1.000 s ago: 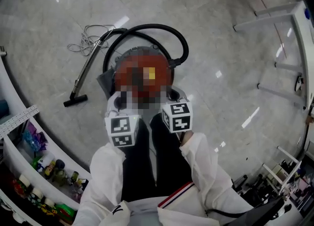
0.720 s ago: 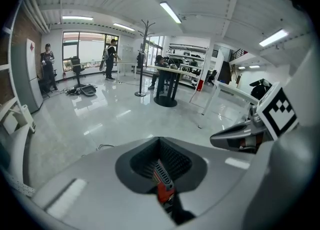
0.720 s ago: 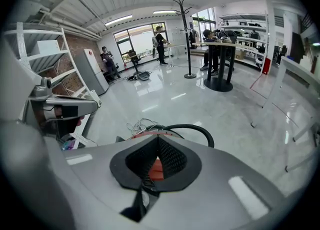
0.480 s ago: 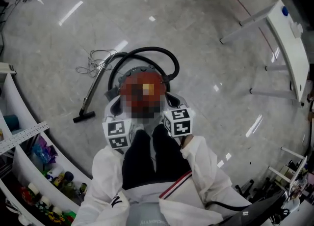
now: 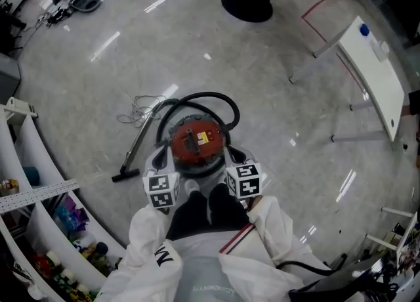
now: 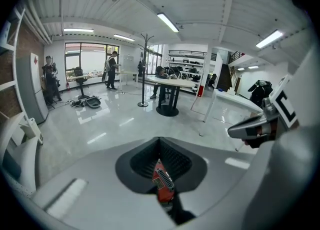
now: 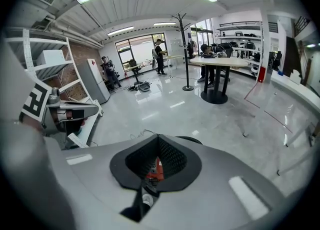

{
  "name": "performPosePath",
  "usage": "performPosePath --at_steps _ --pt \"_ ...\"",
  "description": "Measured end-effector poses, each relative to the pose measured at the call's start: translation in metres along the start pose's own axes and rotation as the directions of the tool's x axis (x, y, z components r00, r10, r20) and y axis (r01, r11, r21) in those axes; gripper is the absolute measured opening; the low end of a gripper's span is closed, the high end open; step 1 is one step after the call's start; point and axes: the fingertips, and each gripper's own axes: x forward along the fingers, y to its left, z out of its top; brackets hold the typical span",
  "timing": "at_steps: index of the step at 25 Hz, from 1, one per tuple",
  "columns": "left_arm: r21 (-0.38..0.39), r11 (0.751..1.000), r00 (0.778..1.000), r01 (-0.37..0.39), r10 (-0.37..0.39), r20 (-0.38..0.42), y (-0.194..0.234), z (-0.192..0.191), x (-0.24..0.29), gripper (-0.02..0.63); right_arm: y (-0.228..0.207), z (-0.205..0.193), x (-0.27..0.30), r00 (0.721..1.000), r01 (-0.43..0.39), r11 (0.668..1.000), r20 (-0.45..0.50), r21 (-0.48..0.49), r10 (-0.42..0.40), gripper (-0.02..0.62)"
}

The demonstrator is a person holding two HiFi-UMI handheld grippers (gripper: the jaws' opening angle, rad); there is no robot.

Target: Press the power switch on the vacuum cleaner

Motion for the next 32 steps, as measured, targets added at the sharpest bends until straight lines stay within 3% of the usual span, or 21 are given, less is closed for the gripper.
performPosePath --at_steps 20,32 --pt "0.078 0.994 0.993 0.077 -0.083 0.083 -0.020 0.063 -0.061 0.000 0.031 0.059 -0.086 0.989 -0.006 1.000 0.146 0.003 0.005 0.000" --pt "0.095 0.990 0.987 0.100 -0.111 0.115 -0.014 0.069 -0.073 0.000 0.048 0.062 -0.090 0.984 0.018 1.000 0.176 0.007 -0.019 0.000"
